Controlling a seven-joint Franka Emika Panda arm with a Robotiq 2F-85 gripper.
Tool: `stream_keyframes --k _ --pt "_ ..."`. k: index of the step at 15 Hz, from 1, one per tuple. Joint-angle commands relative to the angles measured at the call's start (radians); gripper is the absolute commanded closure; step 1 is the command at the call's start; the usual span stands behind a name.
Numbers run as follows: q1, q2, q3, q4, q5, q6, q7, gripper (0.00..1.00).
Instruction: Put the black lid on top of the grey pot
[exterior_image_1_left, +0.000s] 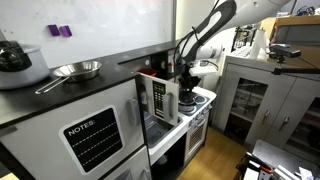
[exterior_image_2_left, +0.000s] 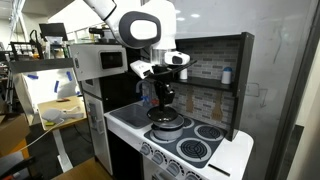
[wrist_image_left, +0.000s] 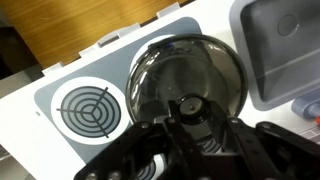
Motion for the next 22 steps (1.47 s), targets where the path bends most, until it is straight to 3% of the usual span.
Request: stream_keyframes --k 1,22 --pt "-0.025 0.002 0.022 -0.01 0.034 0.031 -0.038 0.92" --pt "-0.036 0.052 0.038 -0.009 0.061 0.137 -0.086 0.92"
